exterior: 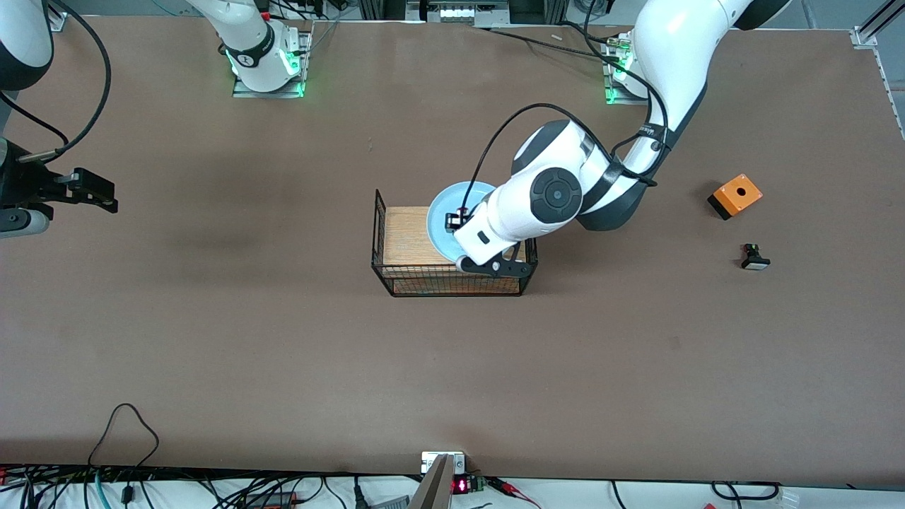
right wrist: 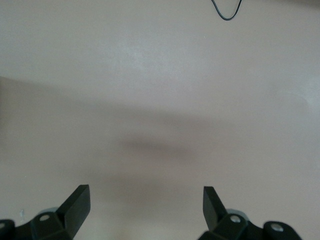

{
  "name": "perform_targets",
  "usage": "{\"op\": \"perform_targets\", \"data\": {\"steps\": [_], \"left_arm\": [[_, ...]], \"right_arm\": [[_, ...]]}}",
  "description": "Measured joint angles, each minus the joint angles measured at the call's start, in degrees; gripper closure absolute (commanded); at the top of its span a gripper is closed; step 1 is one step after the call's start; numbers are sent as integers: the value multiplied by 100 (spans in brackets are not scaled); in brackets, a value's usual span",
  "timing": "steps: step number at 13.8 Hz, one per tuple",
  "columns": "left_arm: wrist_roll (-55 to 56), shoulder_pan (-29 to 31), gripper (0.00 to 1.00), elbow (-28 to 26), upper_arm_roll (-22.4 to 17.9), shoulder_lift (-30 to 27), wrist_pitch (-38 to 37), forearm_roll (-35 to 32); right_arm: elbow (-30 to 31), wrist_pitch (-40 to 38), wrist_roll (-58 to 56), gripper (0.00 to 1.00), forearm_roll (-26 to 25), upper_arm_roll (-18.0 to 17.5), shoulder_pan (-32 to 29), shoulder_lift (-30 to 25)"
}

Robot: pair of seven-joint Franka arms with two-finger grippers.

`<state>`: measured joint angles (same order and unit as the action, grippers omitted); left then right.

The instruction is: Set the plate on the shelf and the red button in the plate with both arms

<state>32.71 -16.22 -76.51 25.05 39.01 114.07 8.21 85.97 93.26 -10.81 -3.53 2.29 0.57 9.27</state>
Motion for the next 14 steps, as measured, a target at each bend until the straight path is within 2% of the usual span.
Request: {"op": "perform_targets", "data": {"steps": [3, 9, 12, 14], "left_arm": [[0, 51, 0, 210, -9, -95, -93, -68], [4, 258, 0, 339, -11, -1090, -2479, -1499], [-300, 606, 0, 334, -95, -1539, -2755, -1710], [-690, 789, 0, 291, -451, -1882, -2839, -1712]], "right_arm": [[-83, 10, 0, 0, 0, -10, 13, 56], [-147, -7, 318, 0, 63, -21, 23, 76], [-147, -14, 370, 0, 64, -21, 21, 77], [-148, -15, 377, 0, 65, -20, 19, 77]]}}
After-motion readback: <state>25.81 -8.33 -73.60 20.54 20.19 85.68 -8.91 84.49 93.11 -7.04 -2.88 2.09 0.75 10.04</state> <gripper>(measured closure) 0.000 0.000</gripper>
